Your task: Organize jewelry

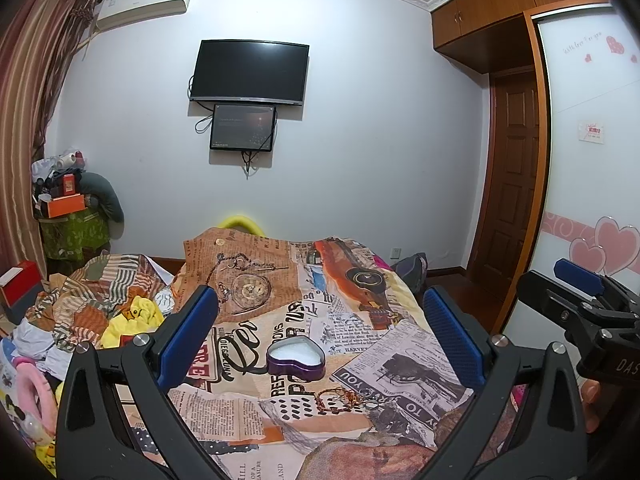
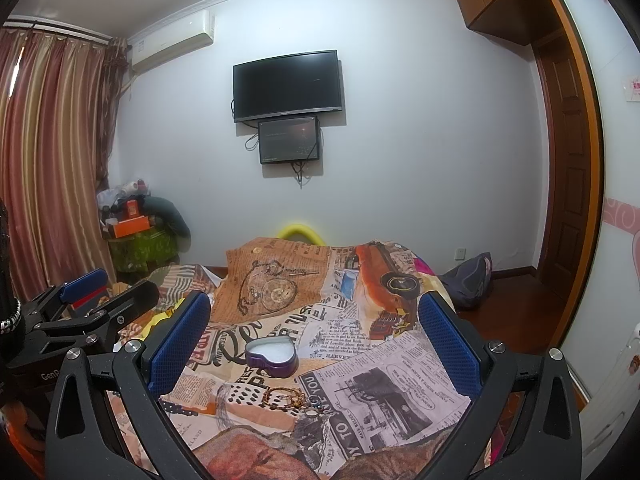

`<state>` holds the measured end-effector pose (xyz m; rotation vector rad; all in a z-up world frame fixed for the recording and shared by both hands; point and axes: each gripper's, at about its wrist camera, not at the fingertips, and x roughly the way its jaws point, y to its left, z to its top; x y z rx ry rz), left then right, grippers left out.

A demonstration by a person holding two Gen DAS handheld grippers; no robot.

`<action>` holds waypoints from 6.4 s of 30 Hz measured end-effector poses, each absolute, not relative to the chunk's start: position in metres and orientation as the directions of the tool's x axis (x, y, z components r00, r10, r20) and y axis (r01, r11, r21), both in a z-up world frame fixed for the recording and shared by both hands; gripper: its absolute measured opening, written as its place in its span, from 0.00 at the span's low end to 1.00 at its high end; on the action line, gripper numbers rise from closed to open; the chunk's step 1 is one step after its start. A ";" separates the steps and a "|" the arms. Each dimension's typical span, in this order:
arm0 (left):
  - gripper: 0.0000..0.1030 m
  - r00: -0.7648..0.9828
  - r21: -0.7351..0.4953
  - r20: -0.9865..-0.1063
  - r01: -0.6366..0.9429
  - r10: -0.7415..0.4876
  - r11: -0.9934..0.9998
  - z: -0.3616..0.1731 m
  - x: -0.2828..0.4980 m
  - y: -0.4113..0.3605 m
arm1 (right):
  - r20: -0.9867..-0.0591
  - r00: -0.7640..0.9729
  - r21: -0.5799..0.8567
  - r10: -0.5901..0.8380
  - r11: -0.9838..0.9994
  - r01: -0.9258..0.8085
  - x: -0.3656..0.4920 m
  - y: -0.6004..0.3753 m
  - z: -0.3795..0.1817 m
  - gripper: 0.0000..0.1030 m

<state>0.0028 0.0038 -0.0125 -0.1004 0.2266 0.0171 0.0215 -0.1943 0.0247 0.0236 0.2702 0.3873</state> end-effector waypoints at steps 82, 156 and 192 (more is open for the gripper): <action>0.28 0.532 -0.201 -0.822 0.064 -0.204 0.977 -0.211 0.190 0.012 | -0.813 0.359 0.226 0.458 0.817 -0.531 0.189 -0.144 -0.172 0.33; 0.06 0.728 -0.161 -0.676 0.000 -0.111 0.987 -0.140 0.193 0.061 | -0.724 0.534 0.126 0.438 0.844 -0.521 0.191 -0.116 -0.107 0.28; 0.06 0.655 -0.162 -0.746 -0.005 -0.119 0.987 -0.195 0.270 0.080 | -0.788 0.398 0.137 0.469 0.765 -0.629 0.247 -0.054 -0.148 0.28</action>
